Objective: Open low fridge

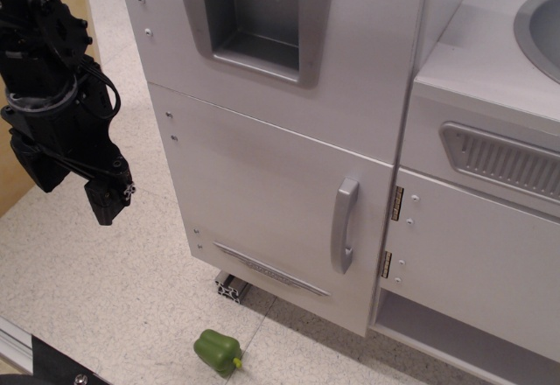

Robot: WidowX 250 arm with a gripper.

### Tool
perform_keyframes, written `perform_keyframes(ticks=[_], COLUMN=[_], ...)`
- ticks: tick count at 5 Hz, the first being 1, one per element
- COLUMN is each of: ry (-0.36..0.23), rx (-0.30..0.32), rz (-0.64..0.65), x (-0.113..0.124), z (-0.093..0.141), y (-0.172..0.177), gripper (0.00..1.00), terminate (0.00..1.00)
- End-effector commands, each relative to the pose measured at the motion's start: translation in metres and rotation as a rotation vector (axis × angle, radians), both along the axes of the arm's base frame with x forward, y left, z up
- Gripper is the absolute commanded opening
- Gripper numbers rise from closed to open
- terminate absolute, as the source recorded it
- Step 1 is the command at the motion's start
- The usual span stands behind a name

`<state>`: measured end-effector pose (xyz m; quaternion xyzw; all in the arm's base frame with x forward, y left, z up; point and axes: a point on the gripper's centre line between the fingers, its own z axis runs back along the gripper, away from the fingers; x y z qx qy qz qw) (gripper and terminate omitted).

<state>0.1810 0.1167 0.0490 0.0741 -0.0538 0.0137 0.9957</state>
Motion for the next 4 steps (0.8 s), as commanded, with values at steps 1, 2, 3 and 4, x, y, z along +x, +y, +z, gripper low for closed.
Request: perform_keyframes(ticks=[1, 2, 3, 4], ry=[0.0, 0.056, 0.004, -0.031], rx=[0.0, -0.05, -0.049, -0.085], rz=[0.0, -0.012, -0.024, -0.076], x=[0.0, 0.019, 0.032, 0.048], z=[0.0, -0.012, -0.017, -0.021], y=[0.0, -0.038, -0.073, -0.105], gripper=[1.0, 1.0, 1.0, 1.0], terminate=[0.0, 0.0, 0.0, 0.0])
